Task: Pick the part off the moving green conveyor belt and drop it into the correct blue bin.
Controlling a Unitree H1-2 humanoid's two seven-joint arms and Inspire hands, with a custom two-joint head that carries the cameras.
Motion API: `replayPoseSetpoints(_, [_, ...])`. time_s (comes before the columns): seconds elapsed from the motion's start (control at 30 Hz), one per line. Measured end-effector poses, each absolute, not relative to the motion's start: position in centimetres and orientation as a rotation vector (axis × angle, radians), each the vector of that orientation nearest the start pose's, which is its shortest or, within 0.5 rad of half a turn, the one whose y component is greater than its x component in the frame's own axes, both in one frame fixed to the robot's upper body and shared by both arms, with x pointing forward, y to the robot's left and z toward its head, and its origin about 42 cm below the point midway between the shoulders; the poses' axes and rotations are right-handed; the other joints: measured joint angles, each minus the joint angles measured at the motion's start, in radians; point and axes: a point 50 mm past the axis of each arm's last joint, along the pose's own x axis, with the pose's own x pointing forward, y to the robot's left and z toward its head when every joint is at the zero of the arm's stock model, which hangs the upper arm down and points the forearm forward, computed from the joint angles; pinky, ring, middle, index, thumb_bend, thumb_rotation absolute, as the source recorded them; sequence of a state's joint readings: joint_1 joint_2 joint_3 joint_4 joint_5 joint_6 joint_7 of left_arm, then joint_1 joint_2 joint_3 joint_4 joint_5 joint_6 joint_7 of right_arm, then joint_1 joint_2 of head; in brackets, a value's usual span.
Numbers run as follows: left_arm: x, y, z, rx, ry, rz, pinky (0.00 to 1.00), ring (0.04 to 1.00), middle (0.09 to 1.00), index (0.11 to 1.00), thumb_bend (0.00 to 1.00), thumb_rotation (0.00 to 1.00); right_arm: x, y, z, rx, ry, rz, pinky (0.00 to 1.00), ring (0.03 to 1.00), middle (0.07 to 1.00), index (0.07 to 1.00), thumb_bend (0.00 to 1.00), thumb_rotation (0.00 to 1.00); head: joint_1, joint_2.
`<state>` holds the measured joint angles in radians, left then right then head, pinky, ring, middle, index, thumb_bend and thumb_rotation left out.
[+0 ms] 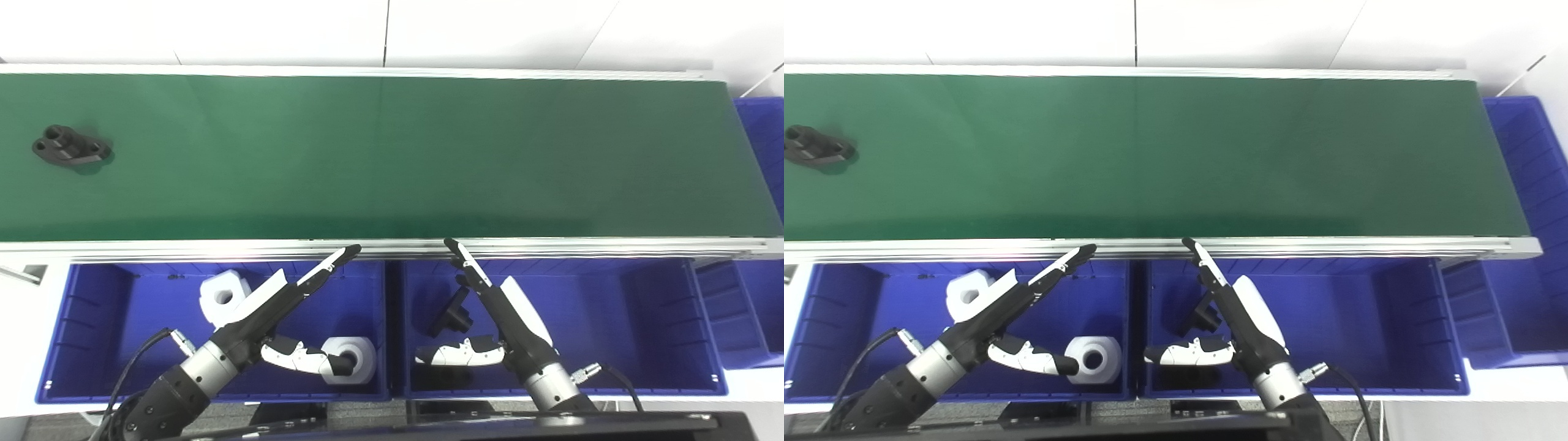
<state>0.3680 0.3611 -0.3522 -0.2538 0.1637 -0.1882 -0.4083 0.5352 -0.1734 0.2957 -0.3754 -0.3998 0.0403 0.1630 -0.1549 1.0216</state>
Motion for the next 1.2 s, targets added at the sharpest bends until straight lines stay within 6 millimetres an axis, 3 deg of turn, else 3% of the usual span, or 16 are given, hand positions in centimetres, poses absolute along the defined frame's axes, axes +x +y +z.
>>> replayPoseSetpoints(0.4, [13.1,21.2,8.1,0.375,0.041,-0.799,0.99,1.0,1.0,1.0,0.83,0.49,9.9,-19.4,8.5,-0.428,0.215,0.391,0.89,0.957,0.99,1.0,0.95,0.41,0.008,-0.014])
replayPoseSetpoints(0.53, [13.1,21.2,7.8,0.373,0.05,-0.799,0.99,1.0,1.0,1.0,0.83,0.47,9.8,-19.5,8.1,-0.431,0.228,0.392,0.88,0.961,0.992,1.0,0.95,0.41,0.058,-0.035])
replayPoseSetpoints(0.57, [13.1,21.2,7.7,0.373,0.054,-0.798,0.99,1.0,1.0,1.0,0.83,0.47,9.8,-19.5,8.1,-0.431,0.229,0.392,0.89,0.968,0.997,1.0,0.94,0.4,0.125,-0.06])
replayPoseSetpoints(0.63, [13.0,21.0,7.3,0.385,0.062,-0.799,1.0,1.0,1.0,1.0,0.83,0.46,9.7,-19.7,7.9,-0.429,0.234,0.394,0.9,0.978,0.999,1.0,0.94,0.39,0.126,-0.06])
replayPoseSetpoints(0.67, [12.9,20.7,7.2,0.386,0.059,-0.799,1.0,1.0,1.0,1.0,0.82,0.44,9.6,-19.9,7.8,-0.428,0.239,0.395,0.91,0.981,1.0,1.0,0.94,0.38,0.253,-0.118])
replayPoseSetpoints(0.73, [12.7,20.0,6.8,0.377,0.059,-0.804,0.98,1.0,1.0,1.0,0.83,0.45,9.3,-20.6,7.2,-0.423,0.246,0.401,0.91,0.978,1.0,1.0,0.93,0.39,0.317,-0.158])
replayPoseSetpoints(0.77, [12.6,19.6,6.6,0.373,0.063,-0.805,0.97,1.0,1.0,1.0,0.84,0.47,9.1,-21.1,6.9,-0.426,0.253,0.404,0.9,0.971,0.998,1.0,0.94,0.4,0.318,-0.158])
replayPoseSetpoints(0.87, [12.0,18.3,5.9,0.366,0.059,-0.814,0.92,1.0,1.0,1.0,0.83,0.46,8.4,-22.6,5.9,-0.44,0.252,0.407,0.9,0.964,0.992,1.0,0.93,0.38,0.414,-0.234])
replayPoseSetpoints(0.93, [11.7,17.7,5.3,0.37,0.062,-0.819,0.91,1.0,1.0,1.0,0.82,0.46,8.1,-23.2,5.6,-0.434,0.248,0.408,0.91,0.964,0.99,1.0,0.94,0.38,0.425,-0.242])
replayPoseSetpoints(0.97, [11.6,17.6,5.0,0.37,0.062,-0.815,0.91,1.0,1.0,1.0,0.82,0.46,8.0,-23.4,5.3,-0.426,0.244,0.407,0.91,0.964,0.989,1.0,0.94,0.38,0.446,-0.27])
replayPoseSetpoints(1.1, [11.3,17.1,4.2,0.388,0.058,-0.811,0.89,1.0,1.0,1.0,0.83,0.48,7.7,-23.7,4.5,-0.42,0.251,0.41,0.89,0.954,0.984,1.0,0.95,0.4,0.46,-0.305])
replayPoseSetpoints(1.2, [11.1,16.5,4.0,0.377,0.048,-0.815,0.89,1.0,1.0,1.0,0.83,0.47,7.5,-24.1,4.0,-0.426,0.267,0.405,0.88,0.958,0.986,1.0,0.96,0.41,0.454,-0.314])
